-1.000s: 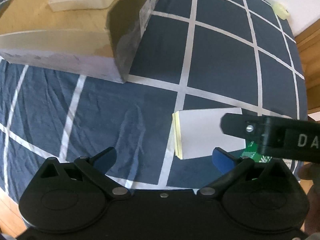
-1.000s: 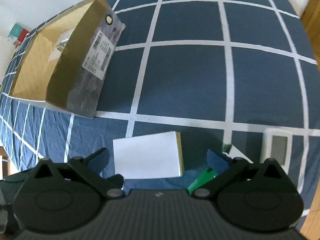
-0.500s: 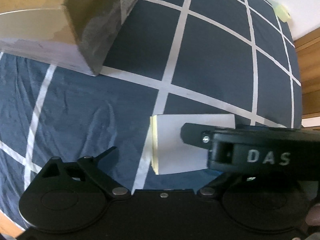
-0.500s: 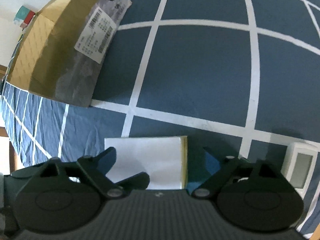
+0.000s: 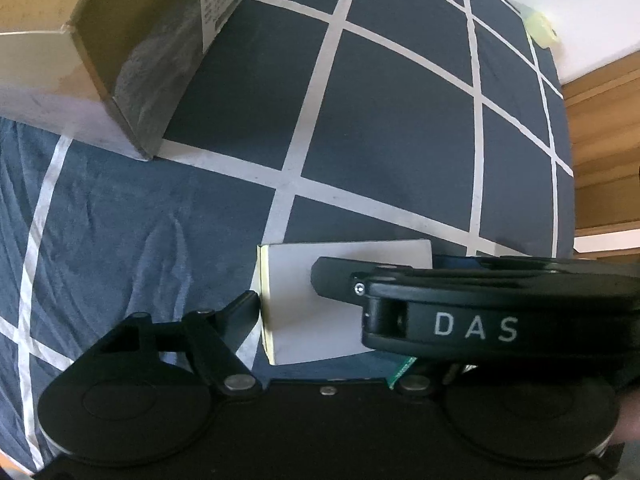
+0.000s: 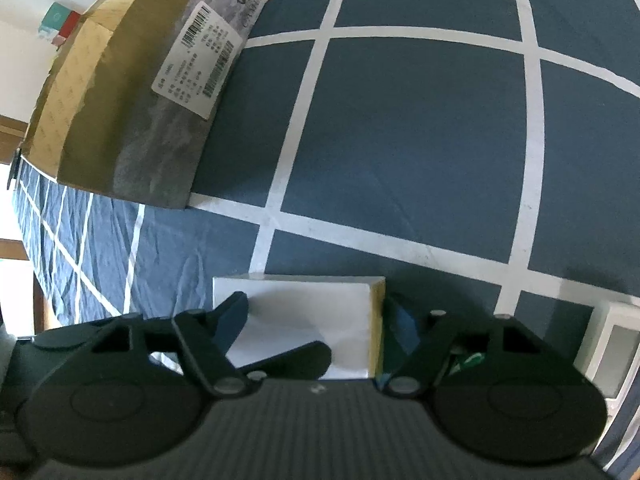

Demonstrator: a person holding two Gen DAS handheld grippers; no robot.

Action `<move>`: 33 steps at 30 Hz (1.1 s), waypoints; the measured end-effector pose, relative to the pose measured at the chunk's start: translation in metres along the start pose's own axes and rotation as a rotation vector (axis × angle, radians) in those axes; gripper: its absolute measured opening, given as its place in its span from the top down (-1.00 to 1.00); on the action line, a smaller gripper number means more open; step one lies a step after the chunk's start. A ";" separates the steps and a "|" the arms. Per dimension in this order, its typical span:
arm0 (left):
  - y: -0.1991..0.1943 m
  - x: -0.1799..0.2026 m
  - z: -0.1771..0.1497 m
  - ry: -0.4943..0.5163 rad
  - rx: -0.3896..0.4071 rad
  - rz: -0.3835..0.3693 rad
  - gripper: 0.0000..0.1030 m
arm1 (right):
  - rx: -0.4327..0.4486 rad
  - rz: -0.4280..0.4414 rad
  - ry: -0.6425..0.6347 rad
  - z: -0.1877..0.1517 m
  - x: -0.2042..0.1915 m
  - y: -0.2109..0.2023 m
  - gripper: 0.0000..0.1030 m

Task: Organize objects
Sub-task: 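Lower the right gripper onto the white card and close it, then lift the white card with the right gripper and carry it over the box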

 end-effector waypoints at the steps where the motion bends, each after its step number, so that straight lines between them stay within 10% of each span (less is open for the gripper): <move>1: 0.000 0.000 0.000 0.003 0.000 0.000 -0.44 | -0.003 0.002 0.002 0.000 0.000 0.000 -0.43; 33: -0.059 0.000 -0.002 0.111 0.043 0.039 -0.30 | 0.127 0.003 0.034 -0.016 -0.043 -0.033 -0.38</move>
Point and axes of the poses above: each gripper's, at about its wrist camera, not at the fingertips, and y roughly the way its jaws point, x to its right, z to its top, the point moved 5 cm from there along y, roughly the way its jaws point, and after that the axes turned 7 degrees about -x, right-handed, at the moved point
